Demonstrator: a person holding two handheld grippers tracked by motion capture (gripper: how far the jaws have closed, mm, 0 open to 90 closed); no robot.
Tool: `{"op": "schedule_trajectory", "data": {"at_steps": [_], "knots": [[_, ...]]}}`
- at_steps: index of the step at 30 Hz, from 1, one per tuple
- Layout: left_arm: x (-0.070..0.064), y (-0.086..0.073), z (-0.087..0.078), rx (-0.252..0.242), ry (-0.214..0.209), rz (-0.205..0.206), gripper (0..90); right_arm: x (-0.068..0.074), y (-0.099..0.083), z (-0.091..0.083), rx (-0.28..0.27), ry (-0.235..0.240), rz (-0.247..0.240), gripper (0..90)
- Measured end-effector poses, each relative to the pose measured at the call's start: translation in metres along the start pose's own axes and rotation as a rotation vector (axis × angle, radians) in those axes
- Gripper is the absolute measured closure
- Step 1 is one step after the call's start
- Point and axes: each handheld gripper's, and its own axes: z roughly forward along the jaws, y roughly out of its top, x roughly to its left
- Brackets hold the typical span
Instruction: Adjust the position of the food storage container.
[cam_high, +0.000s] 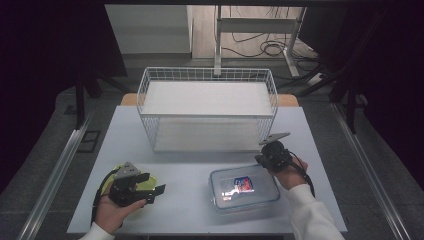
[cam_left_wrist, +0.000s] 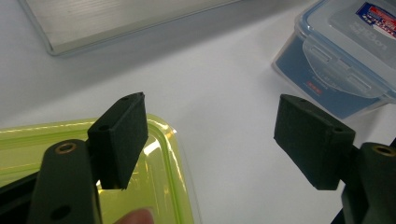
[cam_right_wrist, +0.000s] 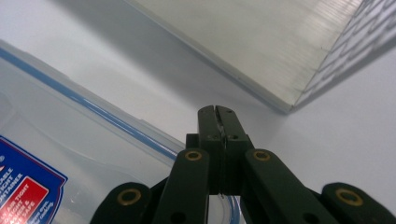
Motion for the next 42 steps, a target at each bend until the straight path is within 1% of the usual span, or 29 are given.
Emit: {"op": "schedule_trajectory", "data": {"at_steps": [2, 3, 6, 7, 8, 9, 10, 11, 12, 13, 15, 16, 17, 18, 19, 20, 21, 23, 26, 27, 29, 30, 31, 32, 34, 38, 40, 42], "knots": [[-0.001, 0.0, 0.001, 0.002, -0.001, 0.002, 25.8, -0.001, -0.003, -0.001, -0.006, -0.004, 0.006, 89.6], [-0.002, 0.0, 0.002, 0.004, -0.002, 0.006, 25.7, -0.003, -0.005, -0.002, -0.016, 0.005, 0.018, 89.5], [-0.003, 0.001, 0.001, 0.004, -0.008, 0.008, 25.6, -0.009, -0.01, -0.01, -0.049, 0.006, 0.038, 89.5], [-0.003, 0.001, 0.001, 0.004, -0.008, 0.008, 25.6, -0.009, -0.01, -0.01, -0.049, 0.006, 0.038, 89.5], [-0.003, 0.001, 0.002, 0.007, -0.009, 0.005, 25.5, -0.012, -0.017, -0.021, -0.081, 0.012, 0.06, 89.5], [-0.003, 0.001, 0.002, 0.007, -0.009, 0.005, 25.5, -0.012, -0.017, -0.021, -0.081, 0.012, 0.06, 89.5], [-0.003, 0.001, 0.002, 0.009, -0.009, 0.004, 25.5, -0.014, -0.022, -0.026, -0.085, 0.009, 0.068, 89.5], [-0.003, 0.0, 0.003, 0.009, -0.009, 0.004, 25.5, -0.016, -0.033, -0.034, -0.098, 0.002, 0.09, 89.5], [-0.003, 0.0, 0.003, 0.009, -0.009, 0.004, 25.5, -0.016, -0.033, -0.034, -0.098, 0.002, 0.09, 89.5], [-0.004, 0.0, 0.003, 0.012, -0.009, 0.006, 25.5, -0.018, -0.046, -0.041, -0.103, -0.003, 0.121, 89.5], [-0.004, 0.0, 0.003, 0.013, -0.013, 0.006, 25.4, -0.02, -0.058, -0.046, -0.099, -0.01, 0.146, 89.5], [-0.004, 0.0, 0.003, 0.013, -0.013, 0.006, 25.4, -0.02, -0.058, -0.046, -0.099, -0.01, 0.146, 89.5], [-0.004, 0.0, 0.003, 0.015, -0.014, 0.007, 25.4, -0.021, -0.065, -0.048, -0.082, -0.009, 0.155, 89.5], [-0.004, 0.0, 0.003, 0.013, -0.015, 0.006, 25.4, -0.021, -0.076, -0.049, -0.055, -0.011, 0.174, 89.5], [-0.004, 0.001, 0.003, 0.013, -0.015, 0.006, 25.4, -0.02, -0.082, -0.049, -0.039, -0.006, 0.177, 89.5], [-0.004, 0.001, 0.003, 0.013, -0.015, 0.006, 25.4, -0.02, -0.082, -0.049, -0.039, -0.006, 0.177, 89.5], [-0.004, 0.001, 0.003, 0.013, -0.015, 0.005, 25.4, -0.017, -0.094, -0.046, -0.013, 0.003, 0.177, 89.5], [-0.004, 0.001, 0.003, 0.011, -0.014, 0.002, 25.4, -0.013, -0.099, -0.045, 0.002, 0.011, 0.18, 89.5], [-0.005, 0.001, 0.004, 0.014, -0.016, 0.004, 25.4, -0.002, -0.103, -0.047, 0.01, 0.024, 0.17, 89.5], [-0.005, 0.0, 0.004, 0.017, -0.018, 0.007, 25.4, -0.002, -0.103, -0.047, 0.01, 0.024, 0.17, 89.5], [-0.005, 0.0, 0.003, 0.014, -0.023, 0.005, 25.5, 0.008, -0.104, -0.048, 0.023, 0.034, 0.153, 89.5], [-0.005, 0.0, 0.003, 0.012, -0.025, 0.001, 25.4, 0.014, -0.104, -0.048, 0.045, 0.016, 0.133, 89.4], [-0.005, 0.0, 0.003, 0.012, -0.025, 0.001, 25.5, 0.014, -0.104, -0.048, 0.045, 0.016, 0.133, 89.4], [-0.005, 0.0, 0.003, 0.013, -0.026, 0.0, 25.5, 0.018, -0.103, -0.047, 0.057, 0.006, 0.132, 89.5], [-0.005, 0.0, 0.002, 0.015, -0.027, 0.002, 25.5, 0.021, -0.101, -0.047, 0.065, -0.002, 0.131, 89.4], [-0.005, -0.001, 0.002, 0.014, -0.032, 0.001, 25.5, 0.027, -0.097, -0.045, 0.069, 0.013, 0.118, 89.4], [-0.005, -0.001, 0.002, 0.014, -0.031, 0.003, 25.5, 0.034, -0.089, -0.039, 0.061, 0.025, 0.097, 89.4], [-0.005, 0.0, 0.002, 0.011, -0.031, 0.004, 25.4, 0.038, -0.085, -0.036, 0.061, 0.043, 0.09, 89.4]]}}
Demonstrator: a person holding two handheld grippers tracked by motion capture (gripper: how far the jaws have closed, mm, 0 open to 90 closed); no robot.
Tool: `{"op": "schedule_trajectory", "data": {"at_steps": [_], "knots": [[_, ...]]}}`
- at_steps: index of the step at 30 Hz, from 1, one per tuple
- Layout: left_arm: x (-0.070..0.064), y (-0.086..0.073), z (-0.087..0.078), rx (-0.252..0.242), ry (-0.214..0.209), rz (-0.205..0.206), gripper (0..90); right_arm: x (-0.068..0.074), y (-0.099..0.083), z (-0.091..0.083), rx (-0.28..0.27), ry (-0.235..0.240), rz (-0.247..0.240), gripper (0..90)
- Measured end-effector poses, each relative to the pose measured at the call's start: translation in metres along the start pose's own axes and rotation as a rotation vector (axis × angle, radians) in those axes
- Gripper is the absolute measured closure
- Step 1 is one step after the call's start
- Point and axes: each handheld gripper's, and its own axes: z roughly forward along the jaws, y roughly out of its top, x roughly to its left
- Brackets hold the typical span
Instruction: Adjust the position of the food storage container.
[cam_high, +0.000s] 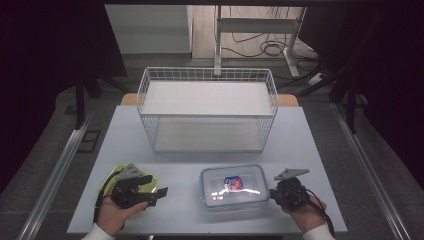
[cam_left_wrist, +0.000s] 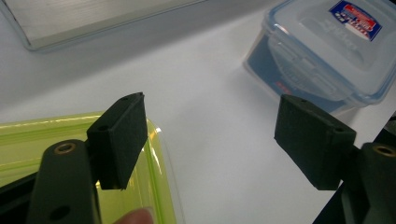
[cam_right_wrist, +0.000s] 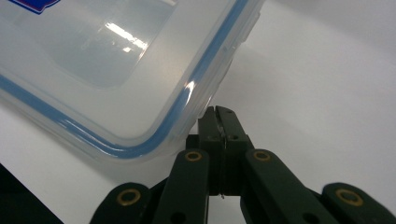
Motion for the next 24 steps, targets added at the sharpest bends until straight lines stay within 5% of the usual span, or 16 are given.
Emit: {"op": "schedule_trajectory", "data": {"at_steps": [18, 24], "knots": [[-0.002, -0.002, -0.002, 0.0, 0.005, -0.003, 25.2, 0.033, 0.021, 0.018, -0.025, 0.062, -0.092, 89.4], [-0.005, -0.001, -0.003, -0.003, 0.004, 0.002, 24.9, 0.025, 0.018, 0.009, -0.067, 0.055, -0.057, 89.4]]}}
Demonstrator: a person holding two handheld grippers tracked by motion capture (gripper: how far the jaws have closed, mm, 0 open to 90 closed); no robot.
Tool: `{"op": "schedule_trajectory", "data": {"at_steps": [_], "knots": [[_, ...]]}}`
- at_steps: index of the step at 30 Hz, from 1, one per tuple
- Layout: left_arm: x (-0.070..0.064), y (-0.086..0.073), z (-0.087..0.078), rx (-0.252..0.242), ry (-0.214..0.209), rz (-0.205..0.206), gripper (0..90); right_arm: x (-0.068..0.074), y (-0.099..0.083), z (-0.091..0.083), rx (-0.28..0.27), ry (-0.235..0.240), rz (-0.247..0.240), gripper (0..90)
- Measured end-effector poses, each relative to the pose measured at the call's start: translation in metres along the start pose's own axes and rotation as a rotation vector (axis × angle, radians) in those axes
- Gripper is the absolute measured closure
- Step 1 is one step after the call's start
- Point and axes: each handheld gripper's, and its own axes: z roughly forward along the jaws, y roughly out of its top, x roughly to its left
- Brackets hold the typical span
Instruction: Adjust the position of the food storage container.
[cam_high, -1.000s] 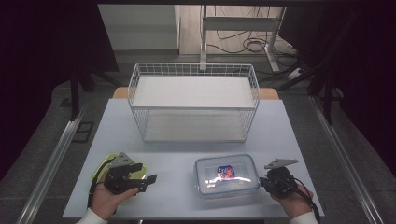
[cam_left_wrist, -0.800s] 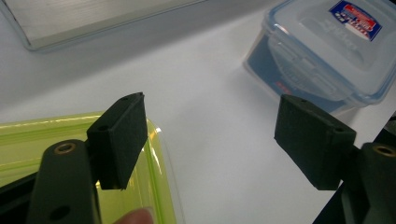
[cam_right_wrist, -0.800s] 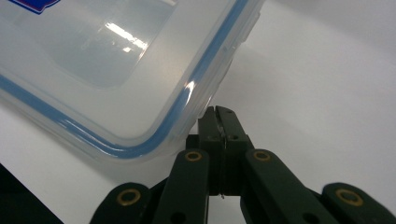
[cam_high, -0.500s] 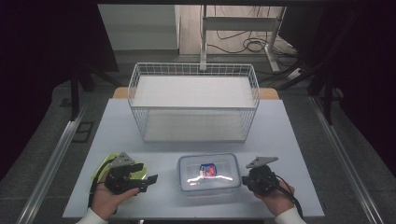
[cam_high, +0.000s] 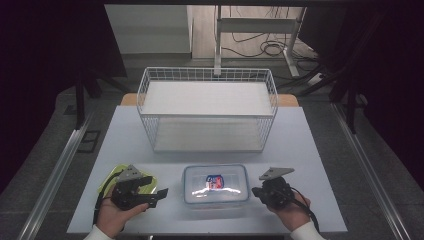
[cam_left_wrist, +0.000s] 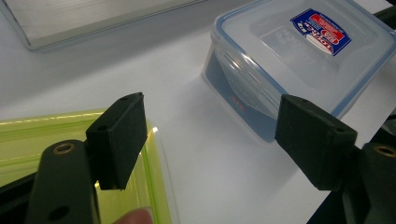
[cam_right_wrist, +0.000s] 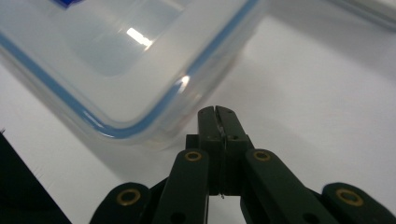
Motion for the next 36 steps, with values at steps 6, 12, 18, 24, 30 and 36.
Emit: {"op": "schedule_trajectory", "data": {"at_steps": [6, 12, 18, 24, 30, 36], "knots": [[-0.001, 0.001, 0.001, 0.0, -0.01, -0.011, 24.5, -0.016, -0.007, -0.012, -0.068, 0.005, 0.07, 89.3], [-0.003, 0.003, -0.001, -0.016, -0.01, -0.055, 20.1, -0.029, -0.009, -0.017, -0.169, 0.065, 0.164, 60.7], [-0.007, 0.007, -0.001, -0.025, -0.044, -0.092, 13.6, -0.031, -0.008, -0.02, -0.224, 0.156, 0.226, 33.6], [-0.013, 0.009, 0.003, -0.013, -0.093, -0.106, 11.6, -0.026, -0.006, -0.02, -0.226, 0.177, 0.214, 26.9], [-0.014, 0.01, 0.006, -0.015, -0.107, -0.116, 11.7, -0.024, -0.005, -0.018, -0.221, 0.184, 0.213, 25.8], [-0.016, 0.01, 0.011, -0.006, -0.123, -0.132, 13.7, -0.023, -0.005, -0.018, -0.226, 0.187, 0.212, 25.8]]}}
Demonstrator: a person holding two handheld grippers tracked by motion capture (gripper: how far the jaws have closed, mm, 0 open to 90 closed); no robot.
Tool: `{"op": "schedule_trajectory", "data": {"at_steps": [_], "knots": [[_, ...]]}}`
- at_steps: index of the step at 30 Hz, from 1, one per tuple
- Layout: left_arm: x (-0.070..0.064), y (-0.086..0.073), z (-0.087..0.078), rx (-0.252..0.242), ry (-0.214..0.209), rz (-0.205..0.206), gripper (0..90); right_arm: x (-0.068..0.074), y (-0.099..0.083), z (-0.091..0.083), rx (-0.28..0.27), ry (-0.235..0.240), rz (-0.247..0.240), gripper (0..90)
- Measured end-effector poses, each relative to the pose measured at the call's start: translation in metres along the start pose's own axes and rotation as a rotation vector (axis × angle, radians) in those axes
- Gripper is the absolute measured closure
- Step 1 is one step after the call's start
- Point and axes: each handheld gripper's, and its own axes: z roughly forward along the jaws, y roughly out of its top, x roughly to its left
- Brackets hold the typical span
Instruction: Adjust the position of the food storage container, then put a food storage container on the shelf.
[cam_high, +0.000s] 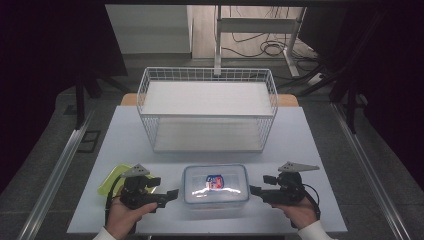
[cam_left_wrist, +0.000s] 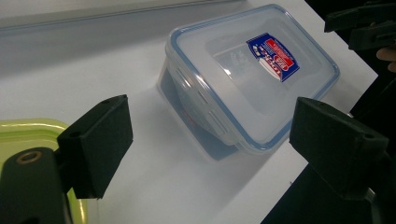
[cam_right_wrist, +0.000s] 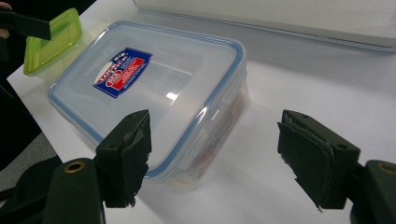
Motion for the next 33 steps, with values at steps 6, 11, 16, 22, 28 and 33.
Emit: {"op": "schedule_trajectory", "data": {"at_steps": [6, 11, 16, 22, 28, 33], "knots": [[-0.003, 0.001, 0.003, -0.001, -0.013, -0.013, 13.2, 0.0, 0.0, 0.0, -0.007, 0.0, 0.005, 25.5], [-0.004, 0.002, 0.009, 0.008, -0.036, -0.042, 12.3, 0.0, -0.001, 0.001, -0.004, 0.0, 0.006, 25.5], [-0.007, 0.005, 0.018, 0.017, -0.074, -0.073, 12.3, 0.0, -0.001, 0.002, -0.002, 0.0, 0.006, 25.5], [-0.014, 0.005, 0.034, 0.05, -0.113, -0.088, 13.3, 0.0, -0.001, 0.004, -0.002, 0.003, 0.004, 25.7], [-0.015, 0.005, 0.048, 0.072, -0.124, -0.123, 13.5, 0.001, -0.001, 0.006, 0.003, 0.004, -0.006, 25.8], [-0.007, 0.006, 0.051, 0.071, -0.126, -0.17, 14.0, 0.001, -0.002, 0.005, 0.002, -0.001, -0.011, 25.9]]}}
